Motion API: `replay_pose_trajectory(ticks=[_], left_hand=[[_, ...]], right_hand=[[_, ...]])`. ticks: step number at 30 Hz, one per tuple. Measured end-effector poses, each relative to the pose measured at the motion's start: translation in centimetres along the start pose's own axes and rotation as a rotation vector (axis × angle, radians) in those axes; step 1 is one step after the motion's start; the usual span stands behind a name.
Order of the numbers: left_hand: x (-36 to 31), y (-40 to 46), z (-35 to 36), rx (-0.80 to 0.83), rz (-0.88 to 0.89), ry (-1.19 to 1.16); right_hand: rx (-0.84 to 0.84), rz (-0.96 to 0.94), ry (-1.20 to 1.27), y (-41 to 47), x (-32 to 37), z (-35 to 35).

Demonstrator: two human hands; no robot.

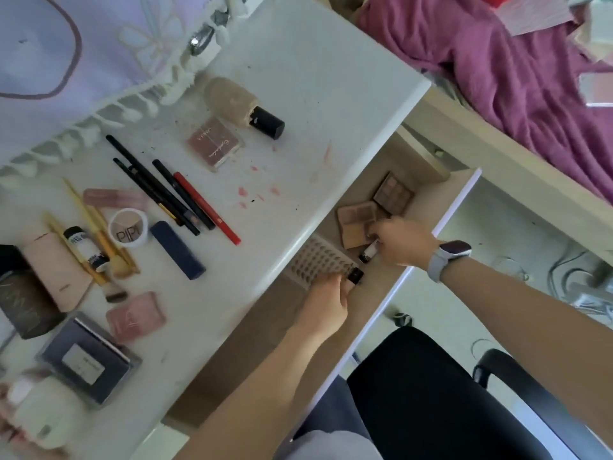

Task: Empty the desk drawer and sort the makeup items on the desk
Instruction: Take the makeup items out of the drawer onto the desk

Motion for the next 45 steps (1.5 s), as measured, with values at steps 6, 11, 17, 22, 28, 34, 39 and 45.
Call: replay_pose_trajectory(ticks=[6,11,17,22,28,34,39,45], left_hand=[[1.4,1.7,3.6,0.138,-0.139,-0.081],[1.0,0.8,2.7,0.119,-0.148,-0.119],[-3.0,-2.7,-6.3,-0.164,-0.015,-0.158],[-5.1,-4.8,-16.1,-0.534,-0.029,-0.39],[-2.5,-3.4,-21.7,-0.784,-0.173,-0.575],[-1.4,-2.3,-21.5,-0.71,-0.218,-0.576],[-3.0,-4.9,-20.6,-0.751,-0.134,-0.466],[-6.3,-5.2,-10.1,-0.445,0.223,-0.031]], right_hand=[[0.102,-0.09,-0.194,0.6,1.5,2.3],[0.068,-0.069,-0.095,0.4,1.2,1.7],[0.029,-0.031,0.807,-3.0,0.3,-3.6],[-0.258,-0.063,1.149,-3.9,2.1,-10.8],[-0.486,-0.076,0.92,-0.1,7.4,-14.7],[-0.473,-0.104,0.825,1.5,10.2,-15.1],[-0.588,-0.141,0.963,-2.3,7.6,-14.9],[-0.354,0.125,0.757,-2.5,-0.4,-5.7]])
Point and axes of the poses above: each hand's wrist, its own y-axis towards the middle knuckle, its own z-axis out of the palm, x = y × z, the point moved 10 cm from there along y, towards the middle knuckle, and after that the axes turned 1 degree about -y, right-handed, at the moved point
